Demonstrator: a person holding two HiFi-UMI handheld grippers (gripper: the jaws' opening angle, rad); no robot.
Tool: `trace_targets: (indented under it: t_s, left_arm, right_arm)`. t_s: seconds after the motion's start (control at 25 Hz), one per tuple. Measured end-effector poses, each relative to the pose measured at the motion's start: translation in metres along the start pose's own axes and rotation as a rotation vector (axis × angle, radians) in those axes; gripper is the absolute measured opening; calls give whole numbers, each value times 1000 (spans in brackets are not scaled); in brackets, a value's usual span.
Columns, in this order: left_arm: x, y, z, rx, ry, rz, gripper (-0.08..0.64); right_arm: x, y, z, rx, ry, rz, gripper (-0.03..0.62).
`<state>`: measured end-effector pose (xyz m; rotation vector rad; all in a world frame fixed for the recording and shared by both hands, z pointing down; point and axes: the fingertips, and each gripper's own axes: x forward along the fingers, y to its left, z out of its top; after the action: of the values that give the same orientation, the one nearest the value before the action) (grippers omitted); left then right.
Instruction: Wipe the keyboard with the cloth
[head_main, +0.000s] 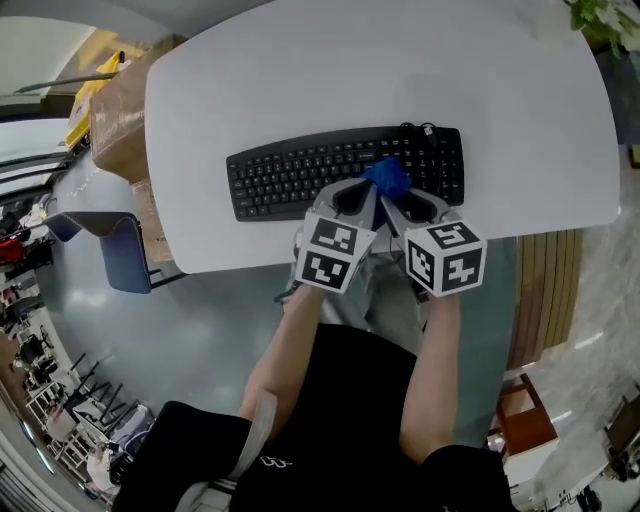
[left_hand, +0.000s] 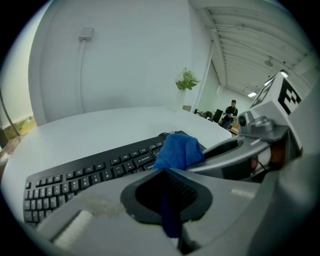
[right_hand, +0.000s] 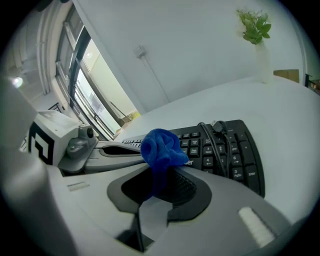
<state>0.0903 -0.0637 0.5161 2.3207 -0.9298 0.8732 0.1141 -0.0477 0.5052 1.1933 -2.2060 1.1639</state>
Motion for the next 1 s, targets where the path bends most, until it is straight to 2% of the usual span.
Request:
trace_targets:
  t_s: [0.48, 0.72, 1.0]
  left_arm:
    - [26, -51, 24, 63, -10, -110, -2]
    - [34, -75, 39, 92, -21, -156, -2]
    - [43, -85, 47, 88, -28, -185, -2]
  right_arm:
    - [-41, -45, 6, 62, -68, -77, 87]
    - [-64, -69, 9, 174, -144, -72, 87]
    - [-81, -95, 9, 239, -190, -89, 89]
